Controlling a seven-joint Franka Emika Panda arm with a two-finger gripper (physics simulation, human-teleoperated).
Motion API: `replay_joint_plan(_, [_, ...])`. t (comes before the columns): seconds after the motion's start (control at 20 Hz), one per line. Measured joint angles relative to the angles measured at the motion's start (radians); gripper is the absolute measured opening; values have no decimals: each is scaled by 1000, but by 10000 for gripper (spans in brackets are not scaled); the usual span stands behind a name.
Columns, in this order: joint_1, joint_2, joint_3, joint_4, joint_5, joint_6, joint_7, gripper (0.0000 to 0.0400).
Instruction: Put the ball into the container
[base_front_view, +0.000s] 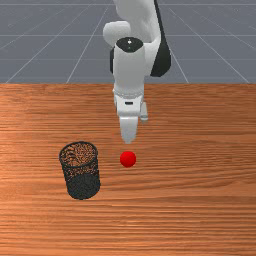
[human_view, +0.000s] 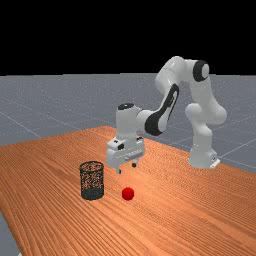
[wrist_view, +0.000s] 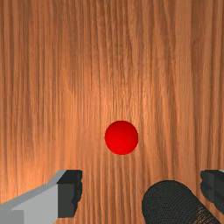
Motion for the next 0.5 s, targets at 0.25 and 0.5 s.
replay_joint_plan(0.25, [0,18,0,-15,0,34,1,400])
replay_joint_plan(0.5, [0,43,0,-14,-1,58,1,400])
